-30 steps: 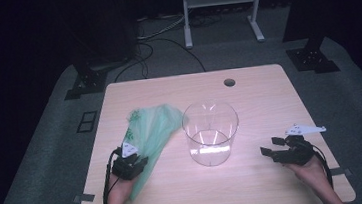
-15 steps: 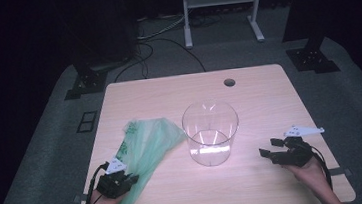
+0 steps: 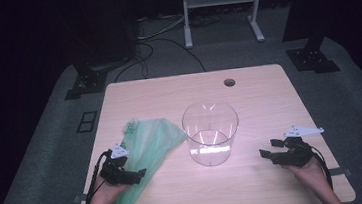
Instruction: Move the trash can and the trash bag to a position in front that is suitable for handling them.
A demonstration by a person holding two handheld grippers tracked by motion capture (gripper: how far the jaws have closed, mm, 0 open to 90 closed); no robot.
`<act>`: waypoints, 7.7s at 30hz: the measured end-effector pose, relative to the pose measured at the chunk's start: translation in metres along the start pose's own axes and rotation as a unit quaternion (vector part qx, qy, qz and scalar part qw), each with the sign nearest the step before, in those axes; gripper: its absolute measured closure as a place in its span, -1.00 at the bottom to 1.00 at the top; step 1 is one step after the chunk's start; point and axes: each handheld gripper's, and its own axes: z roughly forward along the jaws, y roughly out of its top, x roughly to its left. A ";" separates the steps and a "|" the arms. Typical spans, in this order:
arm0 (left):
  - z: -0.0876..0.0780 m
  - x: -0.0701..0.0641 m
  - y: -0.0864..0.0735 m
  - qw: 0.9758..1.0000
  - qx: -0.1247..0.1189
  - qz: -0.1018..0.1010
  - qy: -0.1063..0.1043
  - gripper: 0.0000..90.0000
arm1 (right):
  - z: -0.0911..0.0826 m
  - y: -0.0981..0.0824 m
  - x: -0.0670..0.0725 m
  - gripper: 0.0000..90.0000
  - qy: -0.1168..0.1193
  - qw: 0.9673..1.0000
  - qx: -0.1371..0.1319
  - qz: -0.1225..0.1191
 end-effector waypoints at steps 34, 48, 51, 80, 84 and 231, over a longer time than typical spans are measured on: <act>0.030 0.021 0.032 0.997 0.073 0.019 0.007 -0.08 | 0.003 -0.003 0.000 -0.32 0.010 1.000 0.008 -0.009; 0.028 0.029 0.033 0.997 0.072 0.013 -0.023 0.70 | 0.003 -0.005 -0.001 -0.32 0.010 1.000 0.011 -0.006; 0.028 0.029 0.033 0.997 0.074 0.019 -0.033 0.84 | 0.003 -0.005 -0.001 -0.32 0.010 1.000 0.012 -0.006; -0.021 0.021 0.060 0.986 0.073 0.125 -0.088 0.98 | 0.002 -0.006 -0.002 -0.32 0.013 1.000 0.010 -0.004; -0.039 0.019 0.071 0.983 0.063 0.141 -0.099 0.98 | 0.002 -0.006 -0.002 -0.32 0.013 1.000 0.010 -0.004; 0.047 -0.160 0.284 0.916 -0.006 0.320 -0.240 0.45 | -0.004 -0.009 -0.008 -0.32 0.029 1.000 0.003 -0.002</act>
